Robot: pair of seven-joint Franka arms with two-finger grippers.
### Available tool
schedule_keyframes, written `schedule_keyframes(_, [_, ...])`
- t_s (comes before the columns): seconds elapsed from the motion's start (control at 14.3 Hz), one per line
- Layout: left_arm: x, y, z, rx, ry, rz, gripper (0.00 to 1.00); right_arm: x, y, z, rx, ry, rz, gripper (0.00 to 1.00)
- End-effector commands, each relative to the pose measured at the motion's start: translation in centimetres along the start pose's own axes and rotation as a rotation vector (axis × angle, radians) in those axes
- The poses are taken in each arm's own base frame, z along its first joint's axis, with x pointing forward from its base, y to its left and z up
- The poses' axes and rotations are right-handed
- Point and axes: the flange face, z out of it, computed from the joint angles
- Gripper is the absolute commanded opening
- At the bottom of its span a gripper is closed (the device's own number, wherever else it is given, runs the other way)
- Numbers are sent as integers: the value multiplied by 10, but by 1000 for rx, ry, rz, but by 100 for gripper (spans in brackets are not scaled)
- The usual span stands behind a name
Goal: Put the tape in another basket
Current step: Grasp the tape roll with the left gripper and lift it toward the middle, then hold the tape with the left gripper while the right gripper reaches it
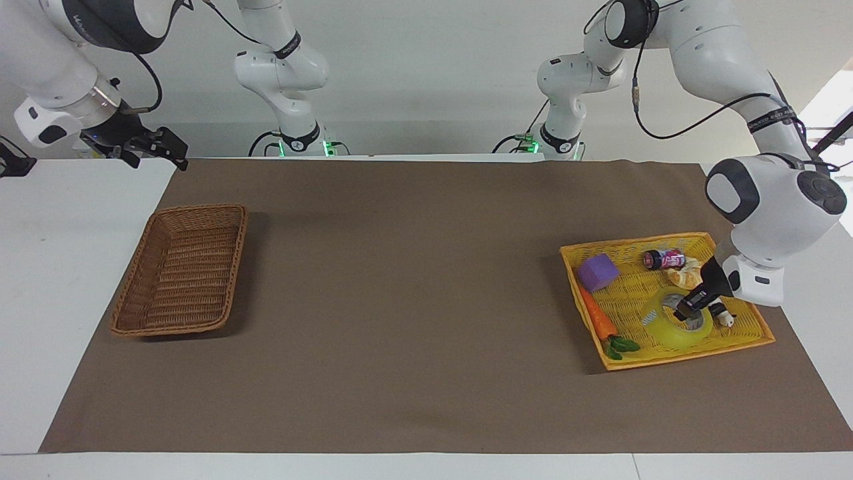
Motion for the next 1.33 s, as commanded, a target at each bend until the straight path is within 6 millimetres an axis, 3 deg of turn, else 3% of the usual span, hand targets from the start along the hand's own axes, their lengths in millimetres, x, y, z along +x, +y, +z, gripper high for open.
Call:
schedule_keyframes(0.0, [-68, 85, -1, -23, -18, -64, 0, -6, 2, 1, 1, 11, -17, 99])
schedule_keyframes(0.07, [-96, 114, 0, -25, -24, -67, 0, -7, 2, 1, 2, 11, -16, 99])
schedule_keyframes(0.28, [-205, 189, 6, -29, -65, 35, 0, -6, 2, 1, 1, 11, -17, 99])
schedule_keyframes(0.35, [-238, 205, 6, -41, -89, 71, 0, -7, 1, 1, 1, 8, -20, 99])
schedule_keyframes(0.49, [-284, 226, 6, -63, -123, 130, 0, -10, -1, -2, 6, 5, -33, 99])
schedule_keyframes(0.63, [-298, 239, 2, -107, -120, 146, 0, -4, -17, 0, 117, 56, -133, 99])
schedule_keyframes(0.77, [-292, 237, 1, -112, -113, 139, 0, 9, -40, 16, 333, 103, -146, 99])
schedule_keyframes(0.98, [-290, 236, 2, -105, -111, 151, 0, 43, -74, 72, 749, 125, -79, 99])
schedule_keyframes(1.12, [-291, 236, 2, -104, -112, 152, 0, 63, -129, 106, 968, 141, -27, 99])
schedule_keyframes(1.26, [-294, 236, 4, -99, -114, 159, 0, 88, -178, 138, 1075, 151, -15, 99])
